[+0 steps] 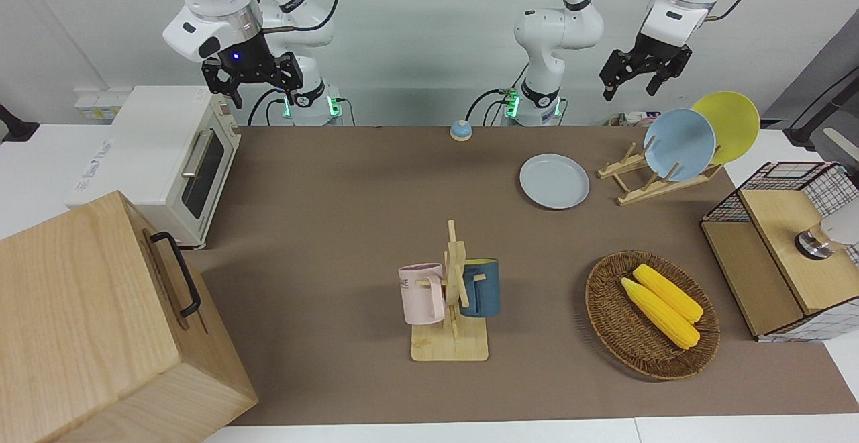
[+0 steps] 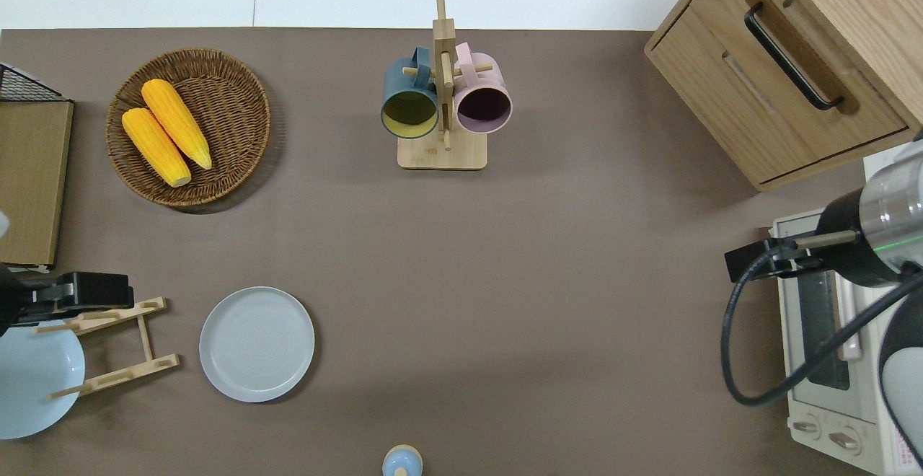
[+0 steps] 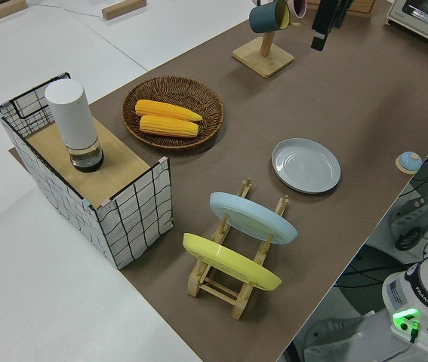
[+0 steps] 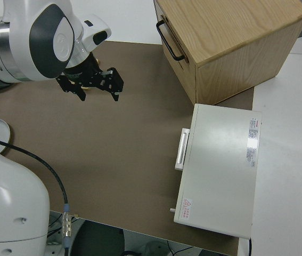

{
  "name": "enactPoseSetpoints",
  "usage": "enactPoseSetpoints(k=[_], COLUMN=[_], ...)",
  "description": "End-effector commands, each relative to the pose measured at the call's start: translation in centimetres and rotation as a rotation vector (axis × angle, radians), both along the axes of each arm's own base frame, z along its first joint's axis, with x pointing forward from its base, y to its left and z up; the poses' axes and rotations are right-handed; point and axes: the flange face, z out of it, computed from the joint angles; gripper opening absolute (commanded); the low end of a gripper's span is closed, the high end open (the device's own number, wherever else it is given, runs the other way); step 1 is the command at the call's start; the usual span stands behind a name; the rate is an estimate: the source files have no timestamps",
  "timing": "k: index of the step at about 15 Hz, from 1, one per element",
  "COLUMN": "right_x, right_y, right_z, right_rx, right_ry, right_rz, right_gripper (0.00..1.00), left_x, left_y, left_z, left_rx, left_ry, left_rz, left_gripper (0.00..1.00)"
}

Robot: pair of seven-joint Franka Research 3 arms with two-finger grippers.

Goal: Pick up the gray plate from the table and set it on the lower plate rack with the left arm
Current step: 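Move the left gripper toward the gray plate's near rim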

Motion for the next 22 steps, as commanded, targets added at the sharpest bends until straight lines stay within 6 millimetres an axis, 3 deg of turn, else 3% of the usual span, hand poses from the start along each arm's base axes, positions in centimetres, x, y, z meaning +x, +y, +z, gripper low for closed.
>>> enactPoseSetpoints(k=[1, 5, 7, 13, 22], right_x=[-0.3, -0.3, -0.3, -0.3, -0.3], right_y=[-0.4, -0.4, -0.4, -0.4, -0.3], right_z=[0.4, 0.4, 0.4, 0.4, 0.4], right_rx=[0.002, 0.002, 0.002, 0.002, 0.002], right_ry=[0.005, 0.005, 0.005, 0.005, 0.005], right_rz=[-0.005, -0.005, -0.005, -0.005, -0.003], right_gripper=[0.987, 0.987, 0.99, 0.987, 0.99], left_x=[0.8, 1.3, 1.6, 1.9, -0.8], left_y=[2.2, 2.0, 2.0, 2.1, 3.7], left_z=[0.2, -1.2, -2.8, -9.5, -20.3], left_rx=[-0.021, -0.016, -0.015, -0.014, 0.044], left_ry=[0.007, 0.036, 0.05, 0.012, 0.001], left_rz=[0.049, 0.044, 0.037, 0.035, -0.01], left_gripper=[0.99, 0.99, 0.99, 0.99, 0.99])
